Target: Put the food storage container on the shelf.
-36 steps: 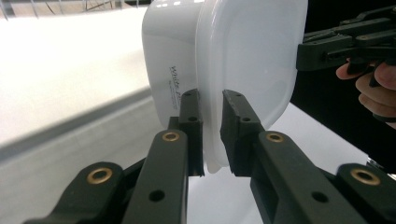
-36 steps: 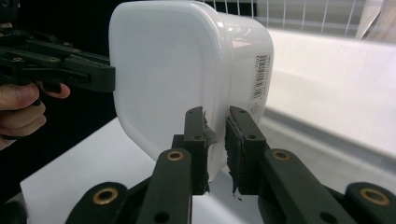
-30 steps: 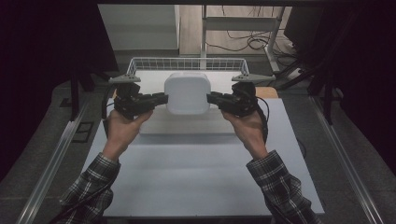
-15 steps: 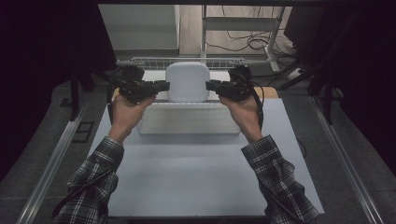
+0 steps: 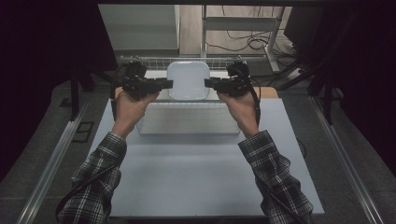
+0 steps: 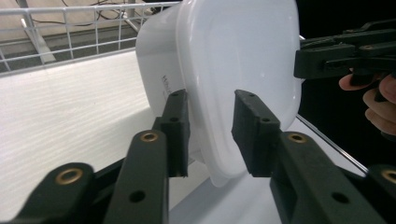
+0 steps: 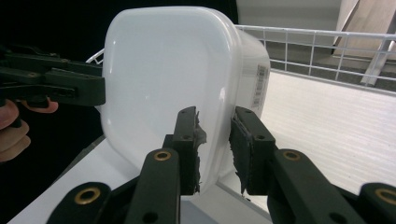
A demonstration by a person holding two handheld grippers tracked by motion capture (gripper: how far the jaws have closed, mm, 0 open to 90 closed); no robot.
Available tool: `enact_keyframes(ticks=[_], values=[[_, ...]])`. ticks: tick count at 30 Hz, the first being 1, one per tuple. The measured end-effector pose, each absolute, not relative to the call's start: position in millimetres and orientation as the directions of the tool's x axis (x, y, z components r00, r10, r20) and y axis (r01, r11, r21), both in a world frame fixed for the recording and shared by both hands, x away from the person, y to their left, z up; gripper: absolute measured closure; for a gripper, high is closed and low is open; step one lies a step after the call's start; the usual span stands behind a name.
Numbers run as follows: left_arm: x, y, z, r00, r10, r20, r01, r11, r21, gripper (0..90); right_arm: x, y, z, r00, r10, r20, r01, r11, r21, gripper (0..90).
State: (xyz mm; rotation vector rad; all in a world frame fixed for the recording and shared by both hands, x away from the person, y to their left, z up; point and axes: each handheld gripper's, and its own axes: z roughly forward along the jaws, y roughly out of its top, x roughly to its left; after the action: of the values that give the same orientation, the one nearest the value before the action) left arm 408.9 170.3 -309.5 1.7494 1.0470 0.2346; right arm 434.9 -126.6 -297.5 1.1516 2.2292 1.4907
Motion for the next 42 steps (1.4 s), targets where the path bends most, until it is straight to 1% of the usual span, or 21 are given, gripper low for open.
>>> enact_keyframes(ticks=[4,12,18,24,26,27,32,37,38,42], values=[[411,168,-310,0.600,0.740,-0.304,0.537,-0.091,0.838,60.5,436,-124,-297,-0.666,0.715,0.215,0.475,0.184,0.860,67.6],[418,163,-313,0.588,0.757,-0.286,0.551,-0.116,0.827,61.3,443,-121,-298,-0.655,0.729,0.198,0.476,0.194,0.858,61.1],[421,162,-314,0.588,0.748,-0.307,0.557,-0.100,0.825,61.4,449,-123,-298,-0.650,0.730,0.211,0.487,0.187,0.853,58.8],[428,162,-314,0.586,0.746,-0.316,0.564,-0.095,0.821,58.1,454,-119,-299,-0.637,0.745,0.195,0.486,0.192,0.853,52.9],[430,161,-314,0.581,0.752,-0.311,0.559,-0.090,0.824,55.2,455,-118,-299,-0.632,0.751,0.190,0.483,0.191,0.854,51.3],[431,161,-315,0.581,0.763,-0.285,0.541,-0.100,0.835,53.3,456,-117,-299,-0.629,0.756,0.182,0.480,0.193,0.856,50.1],[435,160,-314,0.577,0.785,-0.224,0.505,-0.128,0.853,44.9,460,-114,-299,-0.604,0.783,0.147,0.466,0.198,0.862,44.9],[439,160,-316,0.564,0.810,-0.160,0.458,-0.146,0.877,31.8,465,-114,-300,-0.587,0.797,0.142,0.464,0.187,0.866,40.2],[440,160,-317,0.560,0.815,-0.147,0.449,-0.150,0.881,28.0,466,-113,-301,-0.580,0.802,0.140,0.465,0.185,0.866,38.5],[443,161,-318,0.548,0.825,-0.141,0.444,-0.144,0.884,19.4,470,-113,-302,-0.564,0.814,0.137,0.468,0.179,0.865,31.2]])
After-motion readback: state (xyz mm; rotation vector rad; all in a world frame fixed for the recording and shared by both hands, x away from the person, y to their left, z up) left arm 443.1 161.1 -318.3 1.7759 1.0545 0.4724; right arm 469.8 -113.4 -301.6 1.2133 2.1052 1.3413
